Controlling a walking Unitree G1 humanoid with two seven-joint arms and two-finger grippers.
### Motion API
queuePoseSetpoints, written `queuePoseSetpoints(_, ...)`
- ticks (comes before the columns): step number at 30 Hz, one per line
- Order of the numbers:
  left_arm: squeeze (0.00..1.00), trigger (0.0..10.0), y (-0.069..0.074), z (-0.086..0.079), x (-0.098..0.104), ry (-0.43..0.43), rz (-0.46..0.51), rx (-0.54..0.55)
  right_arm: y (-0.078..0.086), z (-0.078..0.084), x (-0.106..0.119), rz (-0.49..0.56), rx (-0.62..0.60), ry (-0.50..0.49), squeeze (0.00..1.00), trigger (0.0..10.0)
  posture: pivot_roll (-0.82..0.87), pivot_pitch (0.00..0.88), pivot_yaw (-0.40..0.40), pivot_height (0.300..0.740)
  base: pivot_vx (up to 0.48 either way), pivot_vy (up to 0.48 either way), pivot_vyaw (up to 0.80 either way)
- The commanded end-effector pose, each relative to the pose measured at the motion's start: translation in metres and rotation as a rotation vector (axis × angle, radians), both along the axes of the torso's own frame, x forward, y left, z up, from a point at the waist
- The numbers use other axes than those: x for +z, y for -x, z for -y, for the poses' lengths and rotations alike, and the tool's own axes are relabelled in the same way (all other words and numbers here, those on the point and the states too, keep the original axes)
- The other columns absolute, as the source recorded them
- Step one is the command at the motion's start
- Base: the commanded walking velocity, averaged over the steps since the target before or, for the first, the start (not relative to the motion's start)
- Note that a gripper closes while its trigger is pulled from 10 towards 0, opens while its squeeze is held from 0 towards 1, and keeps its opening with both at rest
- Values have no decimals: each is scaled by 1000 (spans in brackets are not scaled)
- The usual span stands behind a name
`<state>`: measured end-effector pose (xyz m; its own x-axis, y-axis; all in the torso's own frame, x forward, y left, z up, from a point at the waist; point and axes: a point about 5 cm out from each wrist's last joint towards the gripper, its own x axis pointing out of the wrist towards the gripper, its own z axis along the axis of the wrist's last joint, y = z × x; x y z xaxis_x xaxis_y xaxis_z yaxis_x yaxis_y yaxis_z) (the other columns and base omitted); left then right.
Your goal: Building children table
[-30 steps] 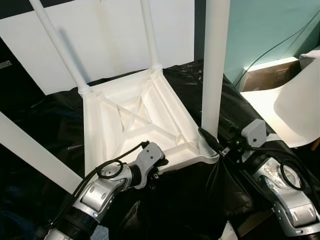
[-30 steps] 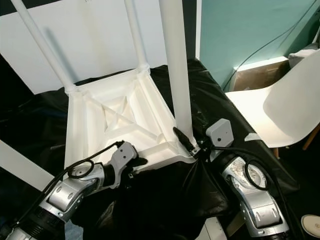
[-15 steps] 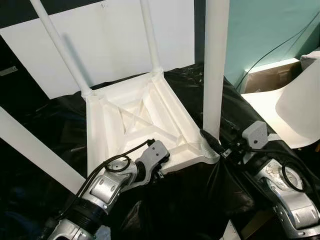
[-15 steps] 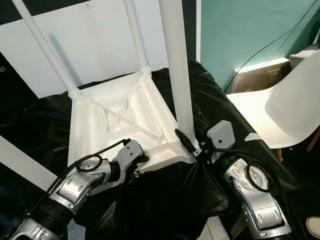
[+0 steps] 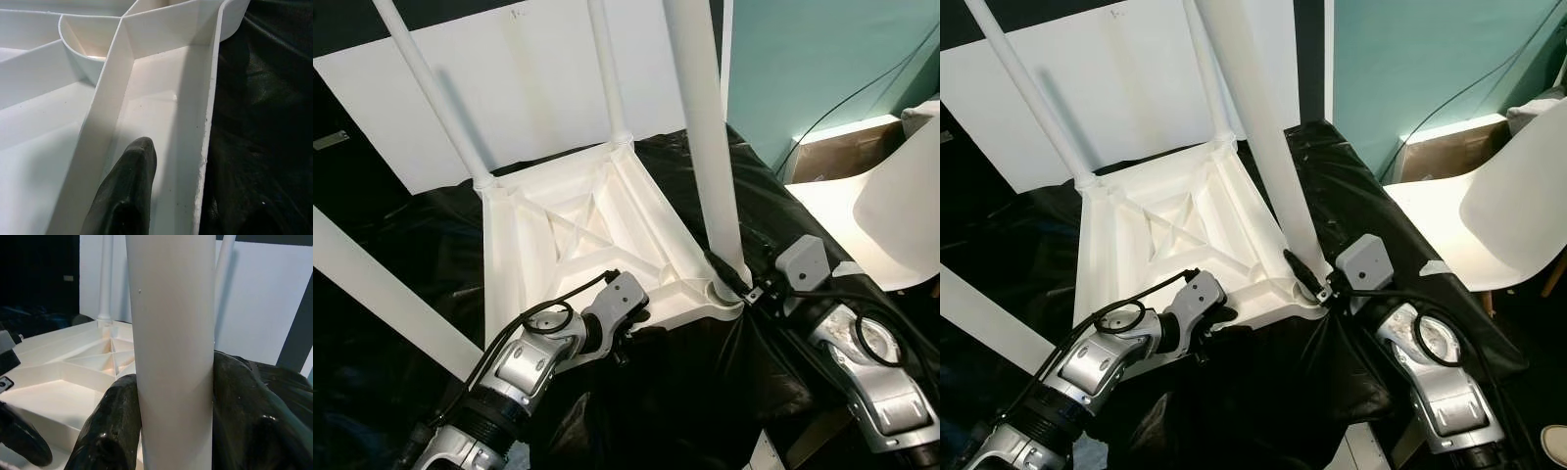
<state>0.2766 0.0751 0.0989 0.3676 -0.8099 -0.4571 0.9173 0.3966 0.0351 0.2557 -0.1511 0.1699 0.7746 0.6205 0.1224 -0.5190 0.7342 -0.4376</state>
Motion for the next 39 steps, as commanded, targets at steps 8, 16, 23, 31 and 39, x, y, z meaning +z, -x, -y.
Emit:
queuePoseSetpoints(8,0,10000,0,-7,-10,-55,-14,71,11,-5,-41,-305,144,1,0,10000,-55,0,131,740,0,0,0)
queuePoseSetpoints(16,0,10000,1,-6,-11,-59,-14,59,22,21,-49,-391,139,44,0,10000,-79,0,143,740,0,0,0)
queuePoseSetpoints(23,0,10000,1,-3,-11,-59,-12,46,19,28,-50,-430,100,9,0,10000,-87,0,147,740,0,0,0)
queuePoseSetpoints(31,0,10000,2,-1,-12,-63,-14,37,4,23,-43,-524,50,-95,0,10000,-91,0,147,740,0,0,0)
queuePoseSetpoints(39,0,10000,2,-2,-13,-62,-17,47,-2,24,-41,-606,61,-40,0,10000,-72,0,134,740,0,0,0)
